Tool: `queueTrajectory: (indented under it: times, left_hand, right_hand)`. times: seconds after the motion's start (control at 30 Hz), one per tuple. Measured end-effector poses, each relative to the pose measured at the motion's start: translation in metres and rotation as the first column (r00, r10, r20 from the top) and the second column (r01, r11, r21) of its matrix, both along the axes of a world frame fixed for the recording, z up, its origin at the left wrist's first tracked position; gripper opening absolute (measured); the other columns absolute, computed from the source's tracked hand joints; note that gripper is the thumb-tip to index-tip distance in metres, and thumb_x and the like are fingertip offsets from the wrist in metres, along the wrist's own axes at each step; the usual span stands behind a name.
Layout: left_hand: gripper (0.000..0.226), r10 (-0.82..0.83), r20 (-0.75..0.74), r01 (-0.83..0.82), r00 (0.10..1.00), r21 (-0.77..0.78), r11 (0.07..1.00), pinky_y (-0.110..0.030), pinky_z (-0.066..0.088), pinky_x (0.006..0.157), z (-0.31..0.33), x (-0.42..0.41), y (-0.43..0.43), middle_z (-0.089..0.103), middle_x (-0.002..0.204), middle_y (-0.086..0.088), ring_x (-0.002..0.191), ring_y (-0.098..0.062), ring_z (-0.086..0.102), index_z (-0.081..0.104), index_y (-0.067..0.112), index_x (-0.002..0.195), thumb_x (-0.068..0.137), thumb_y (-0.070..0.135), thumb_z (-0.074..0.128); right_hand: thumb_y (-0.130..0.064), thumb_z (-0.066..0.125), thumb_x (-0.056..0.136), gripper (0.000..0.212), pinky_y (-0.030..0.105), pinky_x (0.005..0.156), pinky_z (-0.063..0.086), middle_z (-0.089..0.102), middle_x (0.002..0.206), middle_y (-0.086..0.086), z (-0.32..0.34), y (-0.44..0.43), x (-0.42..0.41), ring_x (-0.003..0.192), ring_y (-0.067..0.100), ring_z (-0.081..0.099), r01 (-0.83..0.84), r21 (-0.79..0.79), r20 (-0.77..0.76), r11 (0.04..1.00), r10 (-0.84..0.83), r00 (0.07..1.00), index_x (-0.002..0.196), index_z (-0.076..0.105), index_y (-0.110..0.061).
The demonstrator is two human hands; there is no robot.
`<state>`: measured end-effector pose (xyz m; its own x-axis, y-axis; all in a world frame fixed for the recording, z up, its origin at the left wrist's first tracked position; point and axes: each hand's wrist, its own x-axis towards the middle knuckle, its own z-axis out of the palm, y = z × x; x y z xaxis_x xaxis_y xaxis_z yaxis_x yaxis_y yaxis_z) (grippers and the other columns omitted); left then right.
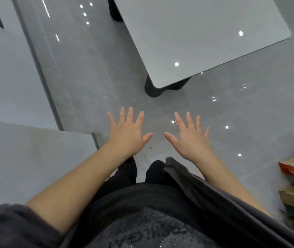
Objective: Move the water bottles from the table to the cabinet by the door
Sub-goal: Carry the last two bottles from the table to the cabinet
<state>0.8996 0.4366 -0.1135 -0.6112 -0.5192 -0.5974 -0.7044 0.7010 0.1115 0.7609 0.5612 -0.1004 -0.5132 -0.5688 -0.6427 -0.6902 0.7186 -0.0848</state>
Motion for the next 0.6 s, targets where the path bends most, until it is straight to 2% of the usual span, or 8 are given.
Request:
queueTrajectory:
  times: [0.27,0.6]
  left_hand:
    - [0.077,-0.001,-0.048,0.003,0.999,0.033,0.999,-0.063,-0.005,0.115,0.007,-0.021,-0.069,-0.005,0.163,-0.011,0.149,-0.033,-0.009,-0.002,0.025,0.155,0.094,0.066,0.024]
    - [0.076,-0.089,-0.049,0.092,0.995,0.043,0.995,-0.063,-0.004,0.115,0.001,-0.079,-0.192,-0.004,0.163,-0.010,0.149,-0.031,-0.009,-0.001,0.024,0.155,0.095,0.065,0.024]
  right_hand:
    - [-0.067,0.029,0.094,0.077,0.061,0.116,-0.005,-0.013,0.164,0.004,-0.006,-0.074,-0.017,0.149,0.033,-0.016,0.027,-0.006,0.007,1.000,-0.026,1.000,0.155,-0.005,-0.035]
    - [-0.065,0.030,0.095,0.076,0.062,0.115,-0.003,-0.011,0.164,0.005,-0.026,-0.199,-0.085,0.149,0.035,-0.014,0.095,-0.020,0.008,0.995,-0.094,0.995,0.155,-0.004,-0.033]
